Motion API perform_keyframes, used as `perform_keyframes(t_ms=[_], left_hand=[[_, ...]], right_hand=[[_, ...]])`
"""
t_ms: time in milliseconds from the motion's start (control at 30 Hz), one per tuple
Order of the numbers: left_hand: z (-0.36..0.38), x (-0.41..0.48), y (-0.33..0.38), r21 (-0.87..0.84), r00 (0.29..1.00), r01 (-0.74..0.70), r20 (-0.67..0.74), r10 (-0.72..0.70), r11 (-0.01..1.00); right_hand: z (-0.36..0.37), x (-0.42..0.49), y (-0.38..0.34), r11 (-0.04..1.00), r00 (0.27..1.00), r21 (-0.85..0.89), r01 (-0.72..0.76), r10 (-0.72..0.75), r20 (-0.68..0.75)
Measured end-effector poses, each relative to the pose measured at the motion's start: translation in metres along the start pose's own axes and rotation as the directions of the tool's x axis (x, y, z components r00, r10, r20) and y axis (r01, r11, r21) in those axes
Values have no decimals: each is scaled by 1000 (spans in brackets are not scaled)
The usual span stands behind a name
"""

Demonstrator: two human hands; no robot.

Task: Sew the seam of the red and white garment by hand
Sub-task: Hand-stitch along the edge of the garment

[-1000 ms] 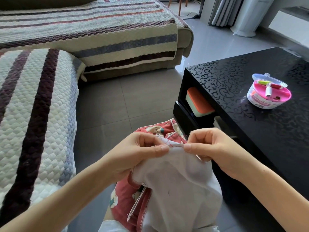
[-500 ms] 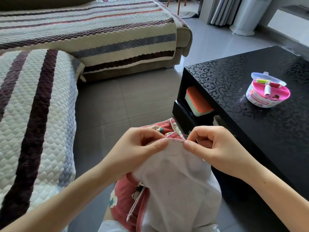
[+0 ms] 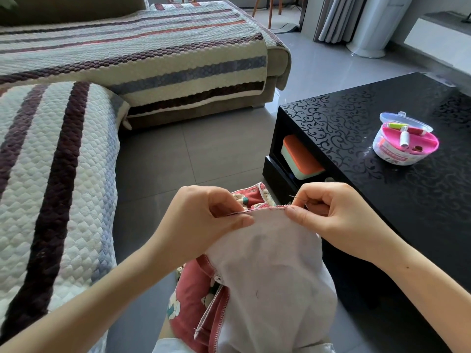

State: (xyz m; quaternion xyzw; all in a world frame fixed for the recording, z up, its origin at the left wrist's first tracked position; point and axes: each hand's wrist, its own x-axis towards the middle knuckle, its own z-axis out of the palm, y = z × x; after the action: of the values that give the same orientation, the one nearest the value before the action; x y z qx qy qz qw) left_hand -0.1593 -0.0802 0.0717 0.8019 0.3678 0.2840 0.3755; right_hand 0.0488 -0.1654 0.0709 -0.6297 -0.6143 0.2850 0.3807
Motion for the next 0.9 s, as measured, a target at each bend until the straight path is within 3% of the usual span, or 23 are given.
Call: perform_keyframes(t_ms=[200,400,600,900], left_hand=[[-1,1,2,68,999,-12,46,9,998],[1,3,-2,-62,986,25,166,-14,998],[11,-2,7,-226,949,221,275,-156,949],[19,-1,16,-394,924,373,236,-300,840]], right_hand=[[-2,0,-1,1000,1000,-1,7,-7,-5],[-4,-1,-1,999,1000,38,9,-9,6],[-5,0,-1,999,1000,44,-24,23,14],[-2,0,0,1000,999,-6,9,-9,35]])
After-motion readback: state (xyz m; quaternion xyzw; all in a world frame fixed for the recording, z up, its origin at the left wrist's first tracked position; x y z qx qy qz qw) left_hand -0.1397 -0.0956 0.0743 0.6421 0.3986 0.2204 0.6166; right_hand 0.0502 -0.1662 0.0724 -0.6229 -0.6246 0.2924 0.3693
